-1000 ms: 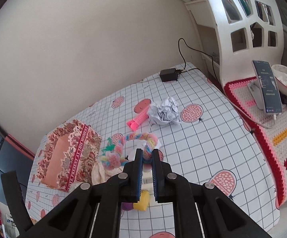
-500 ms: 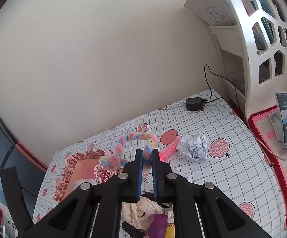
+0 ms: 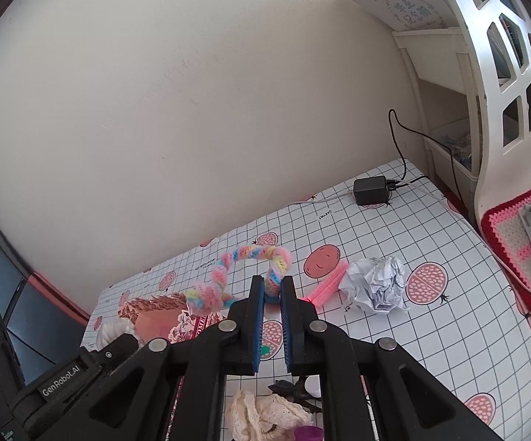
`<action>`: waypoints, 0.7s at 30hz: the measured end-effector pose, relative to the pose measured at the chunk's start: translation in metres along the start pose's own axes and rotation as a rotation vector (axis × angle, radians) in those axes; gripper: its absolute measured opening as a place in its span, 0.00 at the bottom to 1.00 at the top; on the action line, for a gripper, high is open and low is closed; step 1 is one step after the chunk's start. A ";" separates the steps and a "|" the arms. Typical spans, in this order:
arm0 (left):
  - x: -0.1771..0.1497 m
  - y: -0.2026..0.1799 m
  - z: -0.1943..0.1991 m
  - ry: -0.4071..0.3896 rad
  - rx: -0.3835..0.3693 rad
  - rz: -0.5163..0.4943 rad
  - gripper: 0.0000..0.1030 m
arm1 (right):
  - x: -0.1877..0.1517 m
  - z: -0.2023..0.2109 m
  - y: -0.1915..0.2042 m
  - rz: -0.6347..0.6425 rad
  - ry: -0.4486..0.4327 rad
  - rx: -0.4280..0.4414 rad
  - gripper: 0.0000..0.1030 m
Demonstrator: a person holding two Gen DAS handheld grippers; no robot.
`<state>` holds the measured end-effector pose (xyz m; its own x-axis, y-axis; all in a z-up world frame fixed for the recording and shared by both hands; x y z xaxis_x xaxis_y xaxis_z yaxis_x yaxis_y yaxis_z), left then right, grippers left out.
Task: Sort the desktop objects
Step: 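Lift the cotton swab bag with the left gripper and carry it over the pink box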
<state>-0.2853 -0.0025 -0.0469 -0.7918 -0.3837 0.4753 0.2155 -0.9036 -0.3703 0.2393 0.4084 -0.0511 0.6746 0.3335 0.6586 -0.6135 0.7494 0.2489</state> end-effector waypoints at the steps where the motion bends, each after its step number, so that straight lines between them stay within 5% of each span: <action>1: 0.002 0.001 -0.001 -0.003 0.001 0.002 0.55 | -0.001 -0.002 0.002 0.008 0.001 -0.006 0.10; 10: 0.008 0.015 -0.002 -0.012 -0.002 0.034 0.55 | -0.012 -0.018 0.014 0.020 0.032 -0.005 0.10; 21: 0.022 0.078 0.029 -0.077 0.053 0.131 0.55 | -0.025 -0.023 0.046 0.035 0.039 0.037 0.09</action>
<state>-0.2692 -0.0870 -0.0418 -0.7093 -0.5102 0.4864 0.3454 -0.8530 -0.3912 0.2038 0.4483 -0.0723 0.6676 0.3820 0.6390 -0.6512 0.7156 0.2525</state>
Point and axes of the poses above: each gripper's, at about its wrist camera, not at the fingertips, and z roughly against the way its jaws point, y to its left, x to its top, the point moved 9 cm from there along -z, roughly the way its jaws point, and after that the axes turned 7 degrees about y, right-handed, at the moved point
